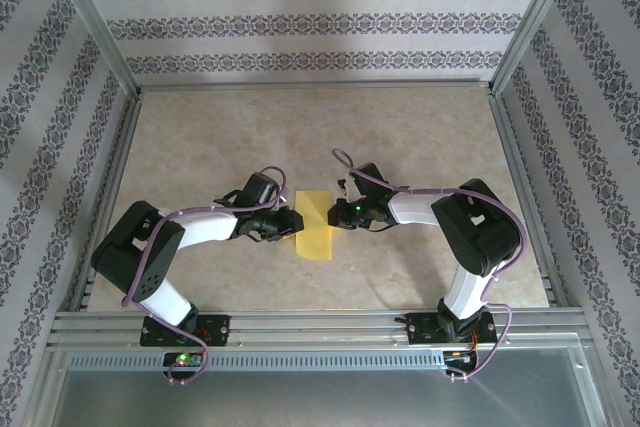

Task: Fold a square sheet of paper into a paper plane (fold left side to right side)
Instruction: Third fold the triangle at the center of the table.

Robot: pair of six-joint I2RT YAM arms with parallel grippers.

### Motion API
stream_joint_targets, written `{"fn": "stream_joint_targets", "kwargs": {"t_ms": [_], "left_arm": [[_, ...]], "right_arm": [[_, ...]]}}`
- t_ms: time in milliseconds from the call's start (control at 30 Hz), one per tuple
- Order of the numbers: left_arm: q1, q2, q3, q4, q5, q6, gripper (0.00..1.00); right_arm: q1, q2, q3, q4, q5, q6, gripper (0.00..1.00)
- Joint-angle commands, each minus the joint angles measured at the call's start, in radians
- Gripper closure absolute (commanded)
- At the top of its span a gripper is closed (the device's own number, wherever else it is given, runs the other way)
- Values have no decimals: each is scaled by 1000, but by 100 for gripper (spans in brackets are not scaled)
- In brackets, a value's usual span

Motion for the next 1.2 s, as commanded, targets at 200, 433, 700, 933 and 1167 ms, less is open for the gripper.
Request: {"fn": "stream_joint_targets", "kwargs": {"t_ms": [200, 433, 700, 933, 1167], "left_arm": [[-11, -23, -20, 8, -17, -23, 87], [-10, -56, -50, 52, -31, -89, 100], [-13, -94, -73, 84, -74, -142, 100], [-15, -114, -78, 58, -103, -159, 100], [-16, -137, -90, 62, -130, -199, 100]], "right_arm": [[-7, -33, -12, -31, 41, -19, 100], [-17, -134, 20, -68, 97, -78, 78], [-50, -359, 38, -197, 261, -221, 45], [-25, -582, -13, -265, 411, -363, 32], [198, -730, -129, -200, 617, -515, 22]]}}
